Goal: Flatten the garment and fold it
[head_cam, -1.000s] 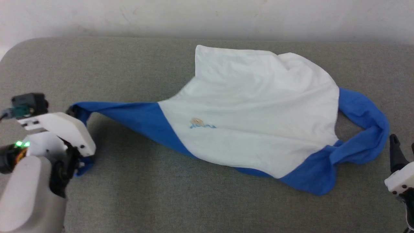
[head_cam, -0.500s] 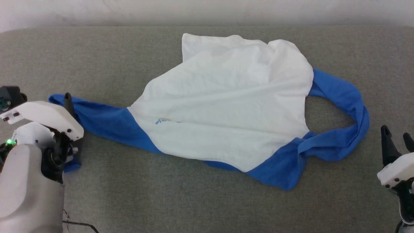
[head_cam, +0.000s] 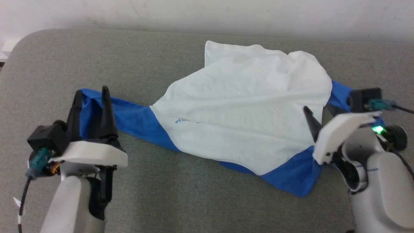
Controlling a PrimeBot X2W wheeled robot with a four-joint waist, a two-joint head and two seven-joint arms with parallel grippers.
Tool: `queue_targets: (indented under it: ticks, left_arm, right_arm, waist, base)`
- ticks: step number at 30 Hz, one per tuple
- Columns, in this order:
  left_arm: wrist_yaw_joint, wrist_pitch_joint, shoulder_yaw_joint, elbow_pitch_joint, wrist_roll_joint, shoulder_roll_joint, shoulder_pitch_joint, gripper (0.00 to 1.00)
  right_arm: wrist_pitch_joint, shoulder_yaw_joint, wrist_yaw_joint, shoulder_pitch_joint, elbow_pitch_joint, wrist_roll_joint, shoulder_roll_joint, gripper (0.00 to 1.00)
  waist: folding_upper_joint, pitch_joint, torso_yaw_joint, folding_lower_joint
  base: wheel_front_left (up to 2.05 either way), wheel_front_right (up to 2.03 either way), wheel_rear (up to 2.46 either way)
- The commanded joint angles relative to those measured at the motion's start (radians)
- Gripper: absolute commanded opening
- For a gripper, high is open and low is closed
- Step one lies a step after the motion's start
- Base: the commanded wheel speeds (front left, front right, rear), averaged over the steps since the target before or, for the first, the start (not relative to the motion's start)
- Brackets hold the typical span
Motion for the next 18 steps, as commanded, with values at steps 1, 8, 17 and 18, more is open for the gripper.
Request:
queue_targets:
  ticks: [1, 8, 17, 18]
  left_arm:
    - [-0.008, -0.013, -0.004, 0.004, 0.008, -0.01, 0.014, 1.0]
    - [-0.016, -0.05, -0.037, 0.034, 0.012, -0.064, 0.028, 1.0]
    - [-0.041, -0.059, -0.08, 0.072, 0.011, -0.107, -0.034, 1.0]
    - [-0.043, -0.059, -0.084, 0.076, 0.01, -0.112, -0.038, 1.0]
  right_arm:
    - [0.023, 0.026, -0.001, -0.034, 0.016, -0.017, 0.002, 1.0]
    - [0.2, 0.295, -0.001, -0.29, 0.248, -0.114, -0.014, 1.0]
    - [0.259, 0.49, -0.001, -0.48, 0.535, -0.175, -0.082, 1.0]
    - [0.277, 0.509, -0.001, -0.487, 0.562, -0.162, -0.086, 1.0]
  waist:
    - [0.0, 0.006, 0.007, 0.0001]
    - [0.0, 0.059, 0.058, 0.0001]
    - [0.0, 0.129, 0.145, 0.0001]
    - [0.0, 0.134, 0.152, 0.0001]
  base:
    - [0.0, 0.0, 0.0]
    - [0.0, 0.0, 0.0]
    - [0.0, 0.0, 0.0]
    - [0.0, 0.0, 0.0]
